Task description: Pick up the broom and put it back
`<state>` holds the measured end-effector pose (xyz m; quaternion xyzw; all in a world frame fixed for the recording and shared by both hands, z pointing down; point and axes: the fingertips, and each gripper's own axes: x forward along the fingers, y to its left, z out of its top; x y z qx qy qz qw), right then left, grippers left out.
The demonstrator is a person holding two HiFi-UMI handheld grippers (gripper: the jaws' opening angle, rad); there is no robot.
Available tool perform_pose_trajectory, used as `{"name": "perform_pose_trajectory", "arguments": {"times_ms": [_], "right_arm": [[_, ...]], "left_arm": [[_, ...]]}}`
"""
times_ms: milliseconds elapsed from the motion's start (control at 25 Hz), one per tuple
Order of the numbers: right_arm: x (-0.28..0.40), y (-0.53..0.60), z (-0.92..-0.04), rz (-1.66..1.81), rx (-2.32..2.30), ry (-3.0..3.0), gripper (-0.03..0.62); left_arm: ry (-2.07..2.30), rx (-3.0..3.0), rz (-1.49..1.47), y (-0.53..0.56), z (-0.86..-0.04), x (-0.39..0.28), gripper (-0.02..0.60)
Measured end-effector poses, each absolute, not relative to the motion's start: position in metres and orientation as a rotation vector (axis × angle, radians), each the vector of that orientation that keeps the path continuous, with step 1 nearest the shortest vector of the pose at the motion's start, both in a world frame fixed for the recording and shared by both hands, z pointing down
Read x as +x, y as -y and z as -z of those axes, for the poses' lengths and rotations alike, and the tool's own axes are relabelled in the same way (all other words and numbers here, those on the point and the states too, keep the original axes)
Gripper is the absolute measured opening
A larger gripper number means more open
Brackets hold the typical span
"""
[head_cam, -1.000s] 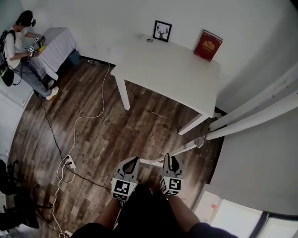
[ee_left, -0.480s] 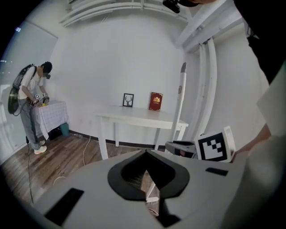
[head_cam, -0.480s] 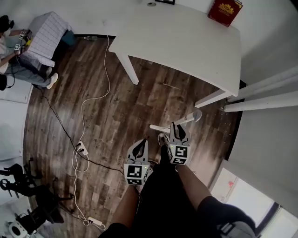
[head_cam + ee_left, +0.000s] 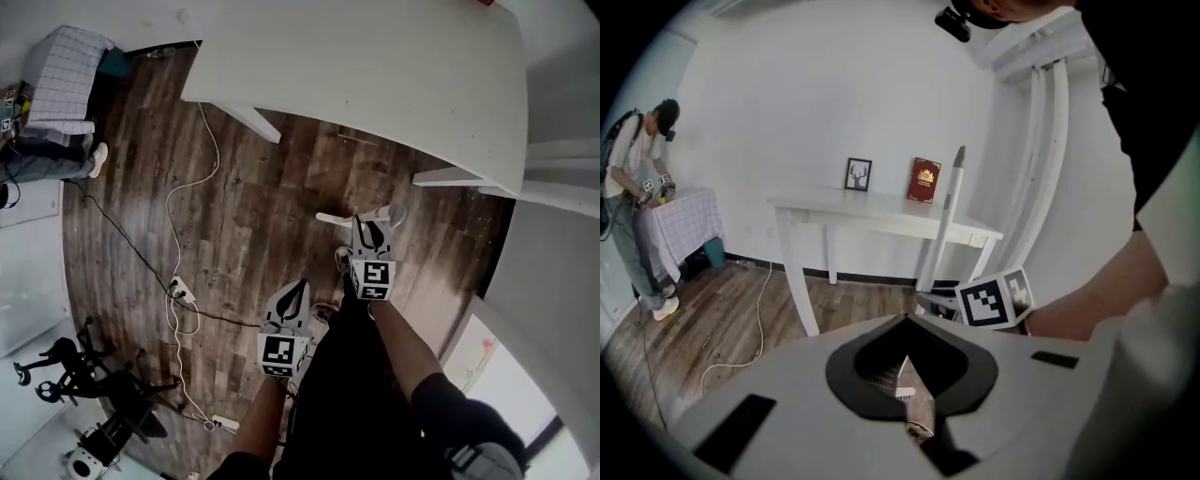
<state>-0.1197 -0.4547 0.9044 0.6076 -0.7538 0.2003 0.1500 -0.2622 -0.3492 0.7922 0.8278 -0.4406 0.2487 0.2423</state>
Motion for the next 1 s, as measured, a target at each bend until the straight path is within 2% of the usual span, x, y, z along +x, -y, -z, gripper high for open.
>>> {"name": "perform_pose_trajectory", "arguments": {"times_ms": [520, 640, 1000], "right_arm": [[-0.093, 0.563, -0.928, -0.526, 1.573, 2.180, 0.099], [-0.088, 0.567, -0.925, -0.516, 1.519, 2.173, 0.175], [-0.076, 0.508, -0.888, -0.636, 1.643, 1.983, 0.178]], "left_arm": [[1.149, 2.273, -0.642, 0.427, -0.787, -0.208, -0.001], [1.155, 2.273, -0.639, 0.433, -0.780, -0.207, -0.001], [1.243, 2.266, -0.604, 0.423, -0.746, -0.242, 0.000]]}}
